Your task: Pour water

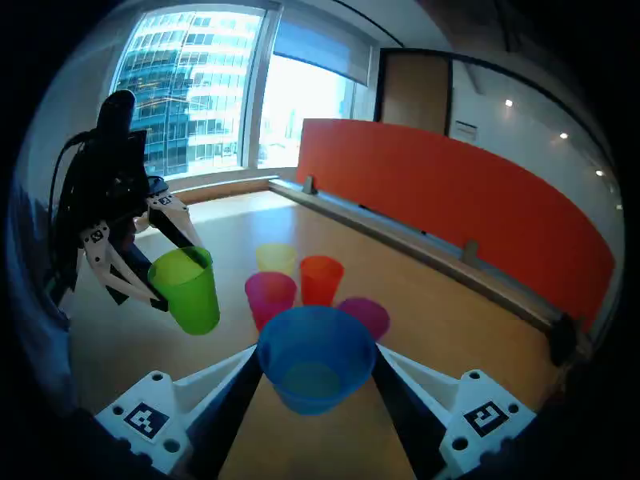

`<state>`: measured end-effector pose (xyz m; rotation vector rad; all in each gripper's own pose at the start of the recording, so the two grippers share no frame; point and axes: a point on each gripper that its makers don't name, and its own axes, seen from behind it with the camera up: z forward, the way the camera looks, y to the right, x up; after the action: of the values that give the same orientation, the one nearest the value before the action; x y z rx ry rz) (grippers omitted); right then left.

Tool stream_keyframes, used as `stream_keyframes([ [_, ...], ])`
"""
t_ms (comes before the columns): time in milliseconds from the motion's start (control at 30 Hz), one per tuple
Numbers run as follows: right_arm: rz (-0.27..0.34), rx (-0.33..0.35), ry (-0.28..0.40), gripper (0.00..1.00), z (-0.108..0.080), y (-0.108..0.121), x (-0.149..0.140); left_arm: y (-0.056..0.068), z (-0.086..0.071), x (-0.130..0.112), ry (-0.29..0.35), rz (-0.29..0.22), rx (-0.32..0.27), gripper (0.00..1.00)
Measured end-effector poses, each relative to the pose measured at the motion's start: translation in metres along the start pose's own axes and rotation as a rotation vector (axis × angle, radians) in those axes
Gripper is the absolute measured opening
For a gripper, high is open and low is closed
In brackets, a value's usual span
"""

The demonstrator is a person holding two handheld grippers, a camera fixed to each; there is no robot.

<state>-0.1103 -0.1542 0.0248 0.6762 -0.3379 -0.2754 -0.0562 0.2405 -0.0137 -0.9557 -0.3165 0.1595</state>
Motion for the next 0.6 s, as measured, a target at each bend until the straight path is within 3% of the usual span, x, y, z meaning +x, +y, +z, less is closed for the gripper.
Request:
stream_keyframes([
  [333,-0.003,-0.026,0.112,0.93,-0.019,-0.003,0.05,-0.015,-0.028,0.036,0.101,-0.005,0.059,0.88],
  [600,0.001,-0.036,0.189,0.93,-0.03,-0.007,0.079,-0.023,-0.042,0.061,0.168,-0.021,0.087,0.88],
])
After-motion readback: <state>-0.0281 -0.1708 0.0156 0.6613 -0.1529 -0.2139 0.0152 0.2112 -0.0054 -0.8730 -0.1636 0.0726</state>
